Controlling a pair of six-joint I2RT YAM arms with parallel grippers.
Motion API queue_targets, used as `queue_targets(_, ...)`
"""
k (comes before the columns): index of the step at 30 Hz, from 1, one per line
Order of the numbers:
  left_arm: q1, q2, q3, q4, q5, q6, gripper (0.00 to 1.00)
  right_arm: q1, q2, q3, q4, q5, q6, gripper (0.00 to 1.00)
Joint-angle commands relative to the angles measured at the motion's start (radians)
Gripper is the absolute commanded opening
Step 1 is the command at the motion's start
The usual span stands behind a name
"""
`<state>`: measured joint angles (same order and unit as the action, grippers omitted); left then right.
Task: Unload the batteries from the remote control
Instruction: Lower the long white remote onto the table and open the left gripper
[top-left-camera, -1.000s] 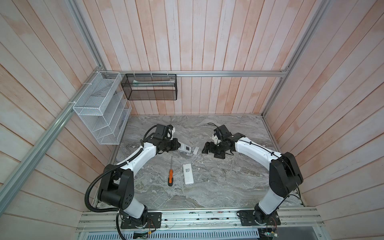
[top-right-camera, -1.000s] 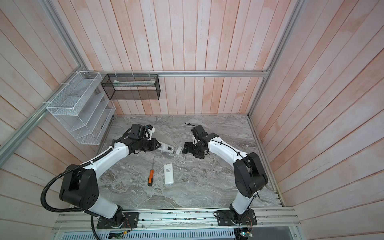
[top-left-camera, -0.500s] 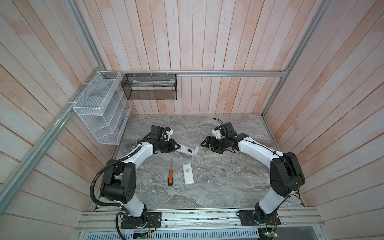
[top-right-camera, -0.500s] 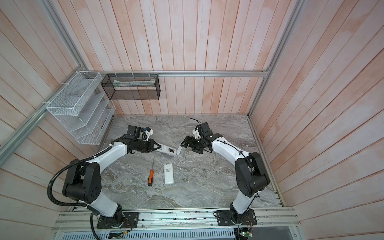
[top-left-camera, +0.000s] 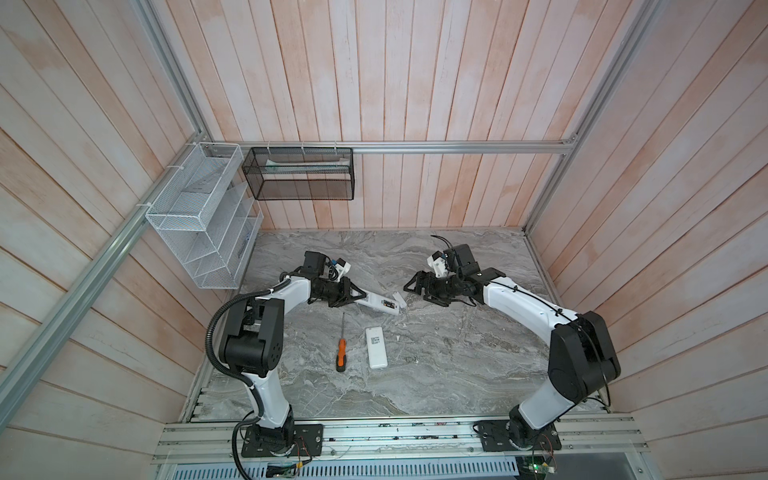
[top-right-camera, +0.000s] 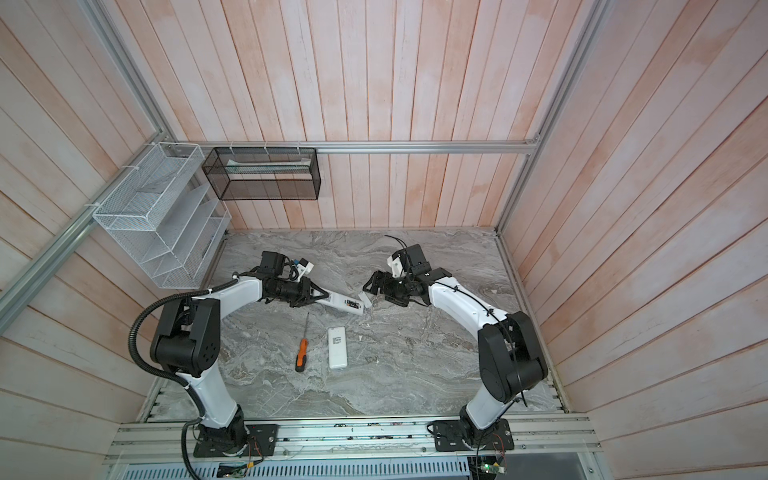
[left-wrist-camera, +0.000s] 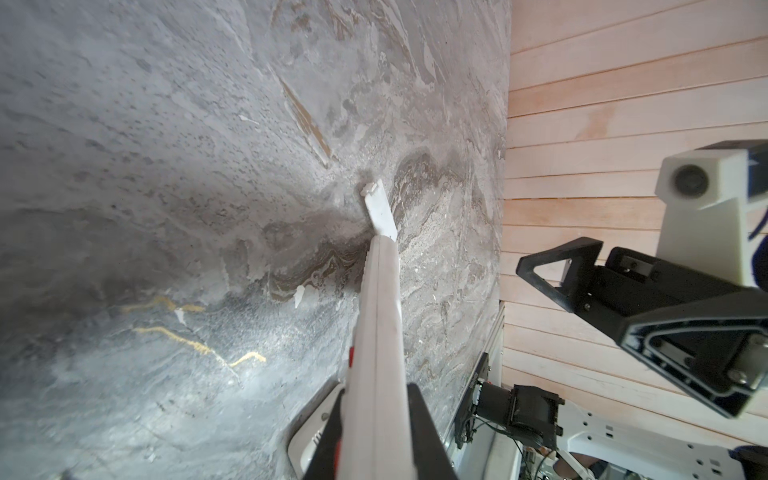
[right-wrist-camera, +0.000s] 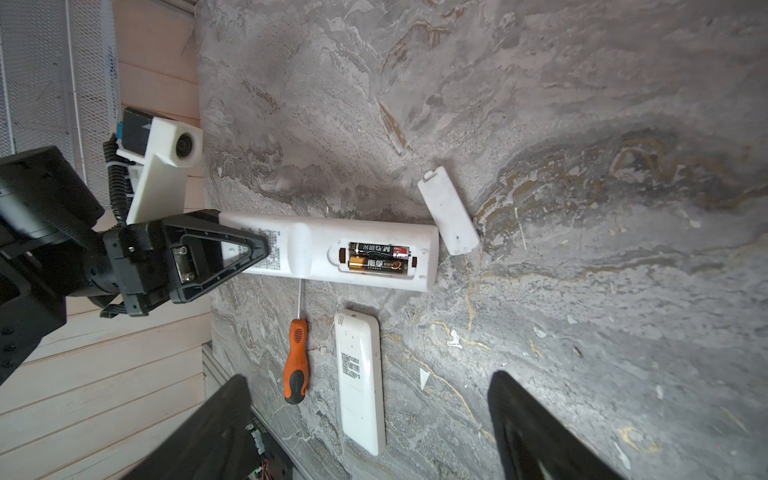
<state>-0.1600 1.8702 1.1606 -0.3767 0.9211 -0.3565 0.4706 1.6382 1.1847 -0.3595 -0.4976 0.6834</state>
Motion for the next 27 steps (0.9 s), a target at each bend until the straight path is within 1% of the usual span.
queue_targets(1,-0.004,0.074,-0.027,-0.08,-0.104,0.026,0.14,-0.003,-0.023,-0.019,-0.012,-0.001,-0.014,0.9)
queue_targets(5,-0.004,0.086,-0.038,-0.066,-0.099,0.019,0.22,-0.003,-0.035,-0.036,-0.014,-0.001,-0.011,0.9)
queue_targets(6,-0.004,0.088,-0.038,-0.063,-0.098,0.016,0.27,-0.003,-0.04,-0.041,-0.013,-0.001,-0.009,0.9)
queue_targets(8,-0.004,0.096,-0.039,-0.056,-0.087,0.011,0.41,-0.003,-0.047,-0.053,-0.013,-0.002,-0.006,0.9)
queue_targets(9,-0.003,0.101,-0.039,-0.054,-0.083,0.008,0.44,-0.003,-0.05,-0.058,-0.015,-0.001,-0.004,0.9)
queue_targets(13,-0.004,0.099,-0.051,-0.029,-0.075,-0.007,0.47,-0.003,-0.079,-0.086,-0.014,0.004,0.006,0.9)
queue_targets(15,-0.004,0.099,-0.057,-0.023,-0.071,-0.014,0.54,-0.003,-0.094,-0.103,-0.012,0.007,0.014,0.9)
queue_targets(16,-0.004,0.099,-0.058,-0.023,-0.069,-0.014,0.62,-0.001,-0.102,-0.111,-0.01,0.008,0.018,0.9)
queue_targets(18,-0.006,0.096,-0.062,-0.025,-0.069,-0.01,0.82,0.0,-0.116,-0.124,-0.009,0.009,0.028,0.9)
queue_targets(20,-0.006,0.088,-0.066,-0.027,-0.075,-0.011,0.99,0.004,-0.13,-0.129,-0.014,0.015,0.034,0.9)
queue_targets(23,-0.006,0.045,-0.076,-0.027,-0.092,-0.018,1.0,0.014,-0.141,-0.113,-0.038,0.021,0.027,0.9)
queue_targets(27,-0.006,-0.023,-0.075,-0.05,-0.15,-0.028,1.0,0.017,-0.127,-0.067,-0.089,0.018,-0.023,0.9)
